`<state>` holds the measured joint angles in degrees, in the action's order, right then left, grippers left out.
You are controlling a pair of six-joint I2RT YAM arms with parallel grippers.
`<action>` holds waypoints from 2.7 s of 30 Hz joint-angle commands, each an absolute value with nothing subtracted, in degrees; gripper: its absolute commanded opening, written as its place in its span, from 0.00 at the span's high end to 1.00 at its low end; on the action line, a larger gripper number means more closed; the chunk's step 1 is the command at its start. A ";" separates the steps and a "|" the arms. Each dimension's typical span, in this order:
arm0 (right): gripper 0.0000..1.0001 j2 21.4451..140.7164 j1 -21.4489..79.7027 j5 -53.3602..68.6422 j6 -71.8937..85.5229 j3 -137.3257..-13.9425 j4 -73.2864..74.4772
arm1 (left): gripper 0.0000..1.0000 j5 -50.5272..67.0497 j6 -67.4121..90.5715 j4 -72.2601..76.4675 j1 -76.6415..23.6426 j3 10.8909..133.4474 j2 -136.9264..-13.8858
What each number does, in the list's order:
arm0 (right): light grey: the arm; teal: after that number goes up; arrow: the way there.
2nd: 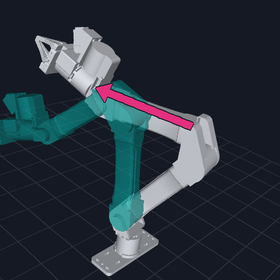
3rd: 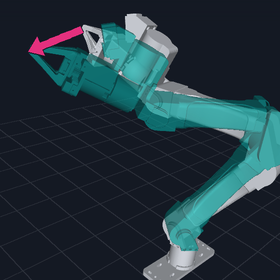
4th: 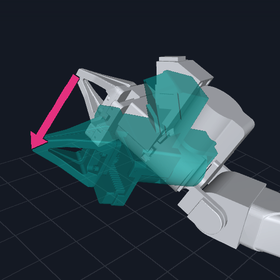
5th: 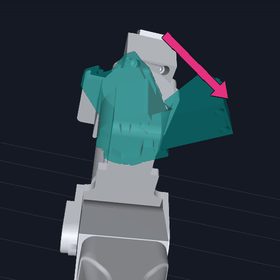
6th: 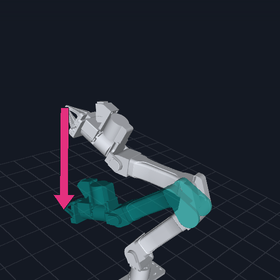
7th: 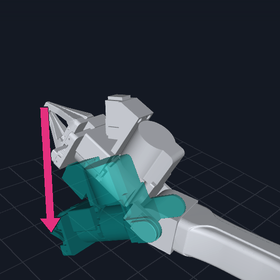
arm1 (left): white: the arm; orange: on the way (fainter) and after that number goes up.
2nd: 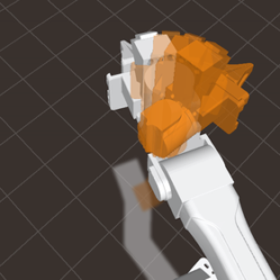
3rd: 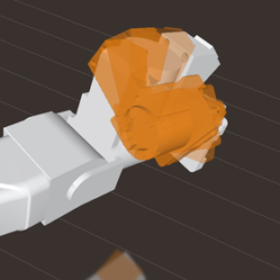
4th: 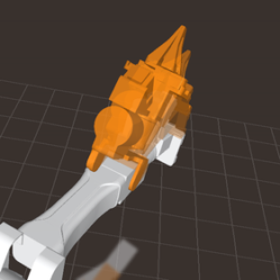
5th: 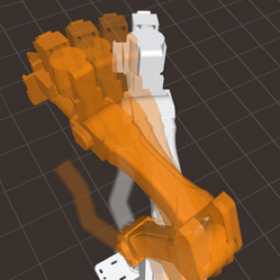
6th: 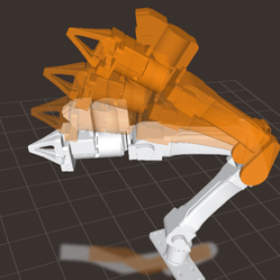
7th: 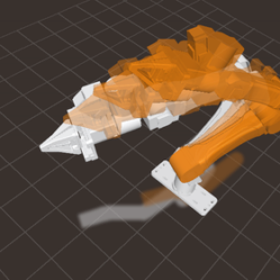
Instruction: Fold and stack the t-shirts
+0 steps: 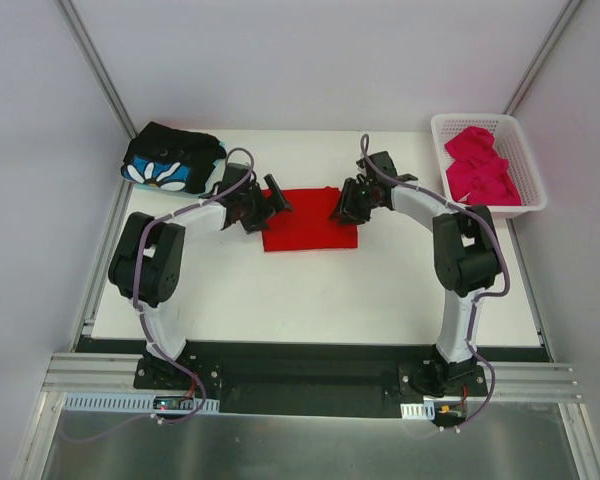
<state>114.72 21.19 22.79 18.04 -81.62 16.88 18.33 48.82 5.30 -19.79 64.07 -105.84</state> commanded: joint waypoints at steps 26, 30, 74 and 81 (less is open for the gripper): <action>0.62 92.73 20.13 29.61 13.45 -75.67 24.52 | 0.01 -23.65 14.85 -10.18 1.21 106.43 -124.01; 0.61 92.37 20.13 30.94 13.62 -76.11 25.22 | 0.01 -19.71 17.75 -17.91 4.39 108.71 -125.42; 0.60 67.59 19.60 32.52 15.30 -69.35 35.68 | 0.01 -5.89 31.73 -46.32 4.05 87.27 -109.61; 0.59 67.06 19.86 32.87 14.68 -68.56 36.13 | 0.01 -6.06 33.22 -46.23 2.55 91.40 -102.49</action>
